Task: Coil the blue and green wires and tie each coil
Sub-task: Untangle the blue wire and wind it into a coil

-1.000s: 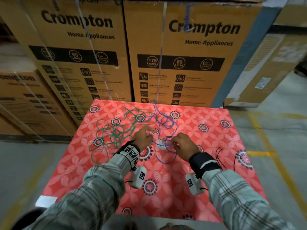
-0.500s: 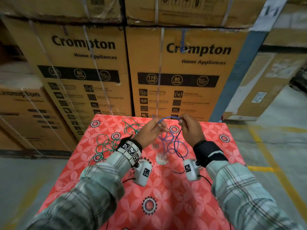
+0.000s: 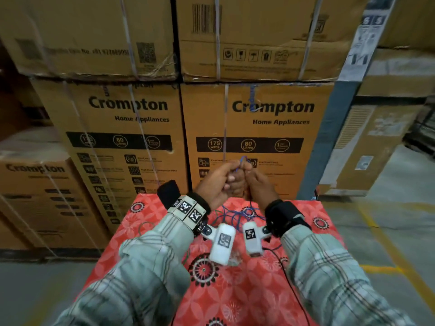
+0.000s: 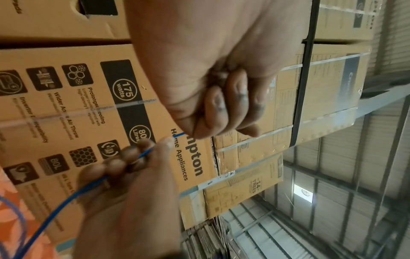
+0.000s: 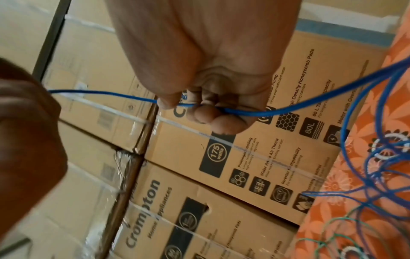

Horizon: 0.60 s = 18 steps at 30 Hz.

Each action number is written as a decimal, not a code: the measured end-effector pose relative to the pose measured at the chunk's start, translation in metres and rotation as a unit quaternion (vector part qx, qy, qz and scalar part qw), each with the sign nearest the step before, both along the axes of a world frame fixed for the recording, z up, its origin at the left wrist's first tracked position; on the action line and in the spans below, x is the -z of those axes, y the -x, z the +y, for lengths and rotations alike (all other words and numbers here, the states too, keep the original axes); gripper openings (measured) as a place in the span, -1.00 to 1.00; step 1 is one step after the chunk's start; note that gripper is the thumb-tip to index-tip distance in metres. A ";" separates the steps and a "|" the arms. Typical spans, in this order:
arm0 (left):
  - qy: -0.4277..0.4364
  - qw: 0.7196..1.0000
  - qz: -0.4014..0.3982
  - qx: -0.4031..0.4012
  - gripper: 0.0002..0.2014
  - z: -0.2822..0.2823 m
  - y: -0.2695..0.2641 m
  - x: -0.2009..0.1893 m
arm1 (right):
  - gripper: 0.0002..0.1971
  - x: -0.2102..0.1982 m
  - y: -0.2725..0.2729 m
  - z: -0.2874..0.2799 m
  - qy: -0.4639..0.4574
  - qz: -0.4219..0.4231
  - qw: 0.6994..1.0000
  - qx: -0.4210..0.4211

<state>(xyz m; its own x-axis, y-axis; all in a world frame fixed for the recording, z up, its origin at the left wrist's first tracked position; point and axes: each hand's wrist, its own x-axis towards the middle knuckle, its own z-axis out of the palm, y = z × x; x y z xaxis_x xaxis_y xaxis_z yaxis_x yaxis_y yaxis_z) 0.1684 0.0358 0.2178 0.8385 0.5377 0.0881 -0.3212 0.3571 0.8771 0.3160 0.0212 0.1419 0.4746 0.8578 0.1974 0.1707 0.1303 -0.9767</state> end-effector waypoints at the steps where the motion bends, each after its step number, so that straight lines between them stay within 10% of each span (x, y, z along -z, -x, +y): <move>1: 0.005 1.000 -0.013 -0.017 -0.68 0.005 -0.001 -0.005 | -0.71 0.006 0.005 0.003 0.000 0.003 1.000 0.001; 9: 0.042 0.989 -0.033 -0.142 -0.65 0.042 0.017 -0.010 | -0.82 0.047 0.029 -0.011 -0.013 -0.069 0.998 -0.003; 18: 0.030 0.992 -0.064 -0.109 -0.71 0.046 0.012 -0.017 | -0.82 0.052 0.052 -0.024 -0.036 -0.313 0.949 -0.001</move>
